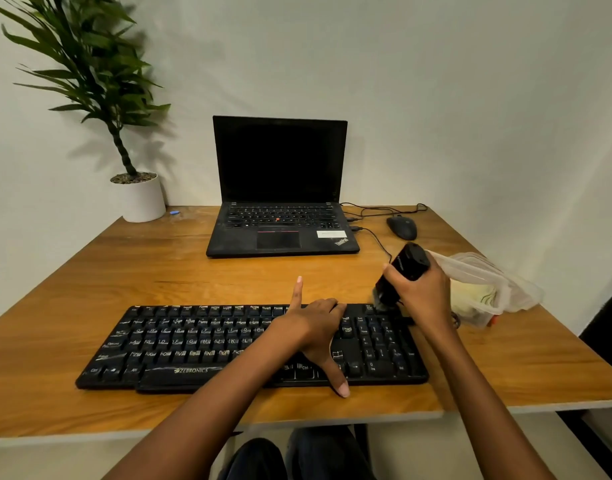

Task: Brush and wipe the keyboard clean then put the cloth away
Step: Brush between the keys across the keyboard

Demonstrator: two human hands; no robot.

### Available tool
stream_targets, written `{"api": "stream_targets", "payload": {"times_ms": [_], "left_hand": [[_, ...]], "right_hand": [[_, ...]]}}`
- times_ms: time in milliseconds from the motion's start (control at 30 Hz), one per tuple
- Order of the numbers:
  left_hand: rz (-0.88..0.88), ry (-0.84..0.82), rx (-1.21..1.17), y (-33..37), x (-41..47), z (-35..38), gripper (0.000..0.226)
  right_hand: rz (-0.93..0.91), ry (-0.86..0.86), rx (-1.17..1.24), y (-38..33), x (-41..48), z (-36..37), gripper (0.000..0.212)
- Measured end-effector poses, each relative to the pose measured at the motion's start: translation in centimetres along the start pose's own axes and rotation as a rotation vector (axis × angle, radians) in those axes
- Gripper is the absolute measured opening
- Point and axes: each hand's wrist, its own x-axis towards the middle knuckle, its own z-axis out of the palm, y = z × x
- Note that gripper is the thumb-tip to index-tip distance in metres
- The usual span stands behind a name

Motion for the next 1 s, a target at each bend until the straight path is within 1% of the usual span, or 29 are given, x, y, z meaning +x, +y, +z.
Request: {"api": "stream_targets", "payload": {"times_ms": [67,100,133,233,267,300,367,400,467,533,567,667,800,833,900,1000], "left_hand": [[0.001,-0.004,0.004,-0.1,0.1,0.0,0.130],[0.001,-0.005,0.006,-0.1,0.1,0.1,0.130],[0.000,-0.006,0.008,-0.2,0.2,0.1,0.130],[0.007,-0.002,0.017,-0.2,0.3,0.2,0.130],[0.009,0.000,0.019,-0.2,0.3,0.2,0.130],[0.011,0.003,0.017,-0.2,0.3,0.2,0.130],[0.010,0.008,0.005,-0.2,0.3,0.3,0.130],[0.011,0.008,-0.001,-0.3,0.2,0.3,0.130],[0.010,0.006,-0.009,-0.3,0.2,0.3,0.130],[0.007,0.006,-0.015,-0.3,0.1,0.3,0.129],[0.007,0.008,-0.017,-0.3,0.1,0.3,0.129],[0.006,0.010,-0.018,-0.4,0.1,0.4,0.130],[0.011,0.012,-0.005,-0.4,0.2,0.4,0.130],[0.013,0.015,0.000,-0.4,0.2,0.4,0.130],[0.013,0.016,0.009,-0.4,0.2,0.3,0.130],[0.014,0.013,0.022,-0.3,0.2,0.2,0.129]], "right_hand": [[-0.007,-0.016,-0.041,0.0,0.5,0.8,0.039],[-0.010,-0.044,-0.051,-0.1,0.0,0.8,0.040],[-0.022,-0.072,-0.060,0.1,-0.8,0.5,0.036],[-0.074,-0.109,-0.060,1.0,-5.0,-1.5,0.018],[-0.076,-0.129,-0.047,1.0,-6.4,-2.4,0.017],[-0.072,-0.156,-0.036,1.0,-7.4,-3.1,0.021],[-0.023,-0.199,0.020,0.8,-7.2,-3.8,0.024],[0.000,-0.188,0.056,0.5,-6.4,-3.7,0.021],[0.005,-0.080,0.081,-0.1,-3.7,-3.0,0.015],[-0.032,0.037,0.048,-0.4,-0.9,-1.9,0.019],[-0.045,0.058,0.023,-0.3,0.0,-1.4,0.021],[-0.034,0.005,-0.024,0.6,0.1,-0.9,0.028],[0.028,-0.014,0.083,1.7,-4.1,-3.6,0.018],[0.046,-0.025,0.108,1.9,-5.3,-4.4,0.018],[0.069,-0.047,0.118,1.9,-6.9,-5.5,0.025],[0.096,-0.048,0.145,1.3,-6.3,-6.0,0.022]]}}
